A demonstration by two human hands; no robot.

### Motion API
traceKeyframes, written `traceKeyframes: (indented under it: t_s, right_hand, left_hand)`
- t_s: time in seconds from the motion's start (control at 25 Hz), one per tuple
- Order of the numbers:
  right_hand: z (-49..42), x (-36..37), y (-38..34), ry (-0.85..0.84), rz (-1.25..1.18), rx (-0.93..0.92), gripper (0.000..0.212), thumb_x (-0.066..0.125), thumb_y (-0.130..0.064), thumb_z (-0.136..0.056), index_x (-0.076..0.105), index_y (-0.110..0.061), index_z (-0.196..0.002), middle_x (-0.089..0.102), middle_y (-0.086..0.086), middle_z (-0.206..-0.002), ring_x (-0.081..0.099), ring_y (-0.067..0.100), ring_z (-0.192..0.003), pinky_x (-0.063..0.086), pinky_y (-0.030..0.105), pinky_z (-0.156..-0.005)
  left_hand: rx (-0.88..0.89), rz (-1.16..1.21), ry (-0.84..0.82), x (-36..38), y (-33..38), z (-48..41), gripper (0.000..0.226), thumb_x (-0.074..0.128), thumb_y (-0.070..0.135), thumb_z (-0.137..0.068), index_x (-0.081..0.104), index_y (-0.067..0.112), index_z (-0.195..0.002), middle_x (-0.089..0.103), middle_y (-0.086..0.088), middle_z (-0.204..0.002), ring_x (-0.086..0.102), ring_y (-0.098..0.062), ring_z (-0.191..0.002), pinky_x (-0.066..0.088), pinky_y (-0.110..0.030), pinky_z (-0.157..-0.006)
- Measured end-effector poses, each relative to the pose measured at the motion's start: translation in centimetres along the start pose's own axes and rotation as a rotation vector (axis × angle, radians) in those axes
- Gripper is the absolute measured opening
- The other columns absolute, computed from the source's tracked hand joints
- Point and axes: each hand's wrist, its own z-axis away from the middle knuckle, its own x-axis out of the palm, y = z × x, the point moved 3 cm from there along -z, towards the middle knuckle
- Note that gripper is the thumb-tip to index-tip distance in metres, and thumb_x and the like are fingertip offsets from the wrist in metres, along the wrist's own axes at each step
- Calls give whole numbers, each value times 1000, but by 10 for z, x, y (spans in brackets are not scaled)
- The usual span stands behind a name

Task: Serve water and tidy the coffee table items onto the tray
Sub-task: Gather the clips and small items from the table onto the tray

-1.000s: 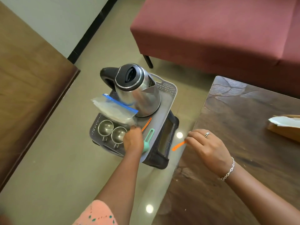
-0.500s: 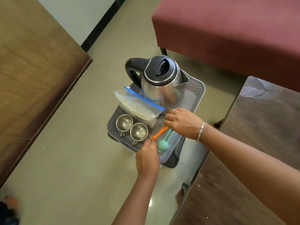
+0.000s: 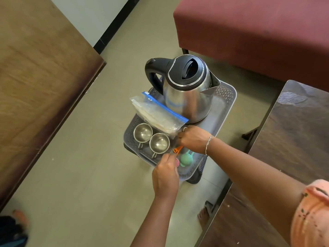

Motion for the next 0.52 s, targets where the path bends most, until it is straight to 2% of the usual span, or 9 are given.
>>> traceKeyframes:
  t_s: [0.24, 0.52]
  right_hand:
    - [-2, 6, 1, -96, -66, 27, 23, 44, -11, -92, 60, -9, -109, 57, 9, -116, 53, 33, -106, 50, 41, -82]
    - [1, 6, 0, -133, -45, 39, 18, 45, -5, -90, 61, 1, -96, 62, 15, -108, 55, 35, -101, 52, 42, -79]
  left_hand:
    - [13, 37, 55, -1, -4, -2, 10, 66, -1, -77, 70, 4, -84, 70, -13, -81, 66, -31, -63, 53, -33, -52]
    - [-46, 44, 47, 0, -5, -4, 13, 60, 5, -84, 69, 4, -93, 69, -14, -90, 64, -33, -74, 51, -38, -60]
